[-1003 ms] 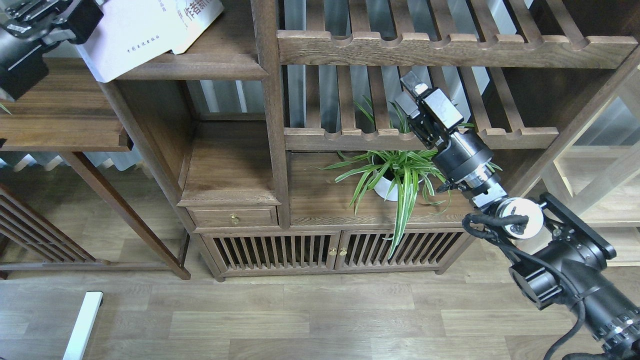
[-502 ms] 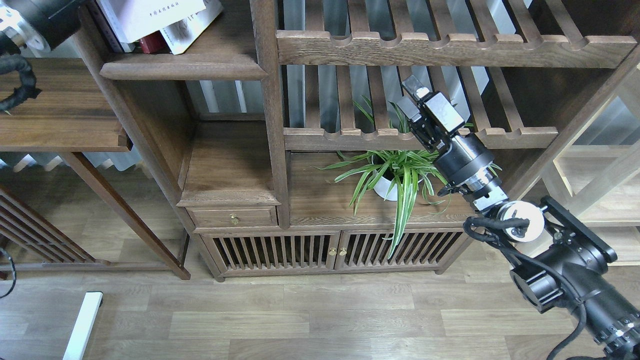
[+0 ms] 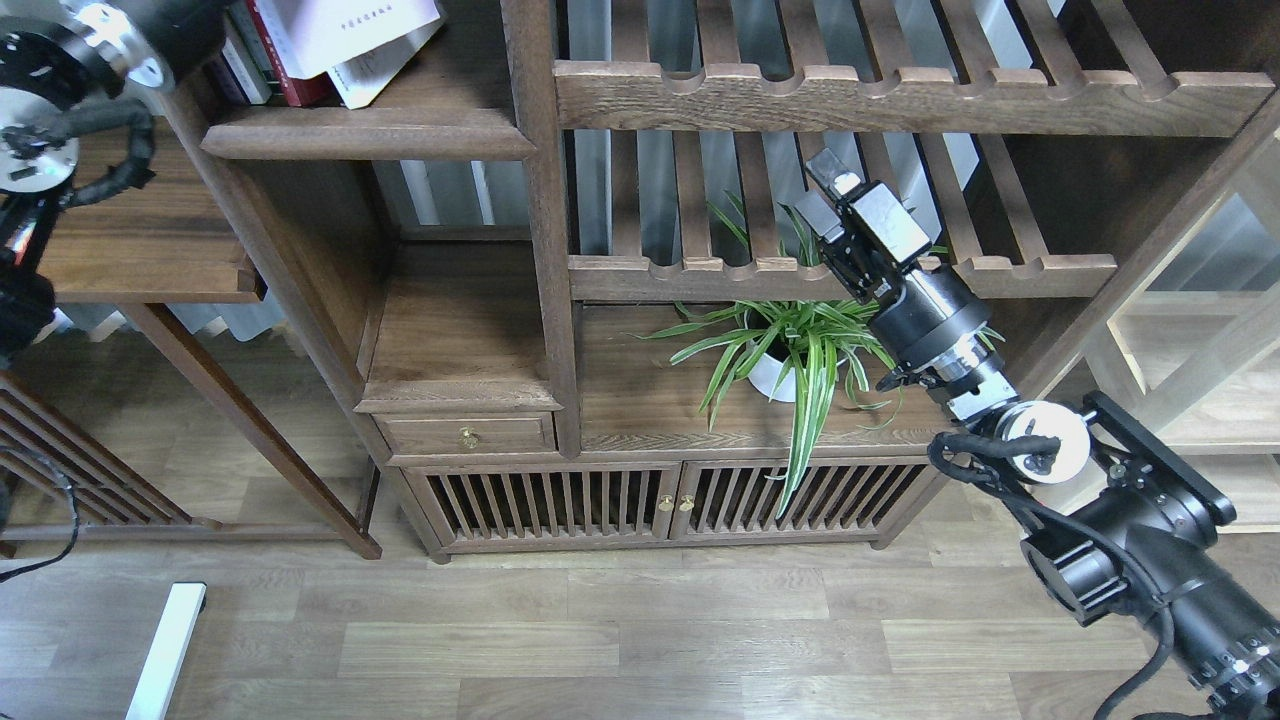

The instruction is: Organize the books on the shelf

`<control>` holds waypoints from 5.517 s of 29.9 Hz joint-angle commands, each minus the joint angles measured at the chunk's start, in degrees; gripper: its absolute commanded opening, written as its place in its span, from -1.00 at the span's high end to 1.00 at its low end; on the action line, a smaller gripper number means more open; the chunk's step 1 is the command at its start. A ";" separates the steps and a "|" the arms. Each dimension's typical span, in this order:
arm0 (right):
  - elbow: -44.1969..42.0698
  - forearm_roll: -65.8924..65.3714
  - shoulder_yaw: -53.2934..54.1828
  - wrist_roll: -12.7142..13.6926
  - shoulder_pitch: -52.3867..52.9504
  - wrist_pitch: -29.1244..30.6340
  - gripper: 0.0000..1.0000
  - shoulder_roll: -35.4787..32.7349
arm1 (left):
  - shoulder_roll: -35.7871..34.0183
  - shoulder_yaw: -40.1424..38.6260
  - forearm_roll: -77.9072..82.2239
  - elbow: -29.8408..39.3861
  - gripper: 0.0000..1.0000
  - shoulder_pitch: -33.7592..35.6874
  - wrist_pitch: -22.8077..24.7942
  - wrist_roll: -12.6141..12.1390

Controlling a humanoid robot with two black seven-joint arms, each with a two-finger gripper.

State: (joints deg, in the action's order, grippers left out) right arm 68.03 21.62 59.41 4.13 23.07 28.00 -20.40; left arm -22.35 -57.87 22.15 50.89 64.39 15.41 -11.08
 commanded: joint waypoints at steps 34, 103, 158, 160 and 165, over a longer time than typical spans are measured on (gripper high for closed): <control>0.26 0.00 -0.08 -0.09 -0.75 0.00 -0.81 -1.84 | 12.51 15.41 -0.36 -22.67 0.97 13.04 -9.52 12.05; 0.26 0.00 0.00 -0.09 -2.50 0.00 -0.81 -4.12 | 11.63 23.41 -0.62 -21.80 0.24 8.82 -9.34 21.45; 0.09 -1.50 -0.70 -0.09 -2.15 0.00 -0.82 -4.04 | 4.42 17.97 -1.93 -9.67 0.16 16.56 -10.13 19.87; 0.09 -1.58 -0.61 -0.09 -2.24 0.00 -0.82 -4.12 | 4.51 17.88 -4.03 -8.36 0.13 15.68 -10.22 20.05; 0.00 -1.67 -0.26 -0.09 -2.42 0.00 -0.82 -4.30 | 3.81 17.79 -7.83 -4.05 -0.03 14.01 -10.22 20.22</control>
State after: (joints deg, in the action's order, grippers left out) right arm 68.06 19.97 58.91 3.97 20.74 28.00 -24.57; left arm -17.91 -40.02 15.81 44.30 79.33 5.25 9.08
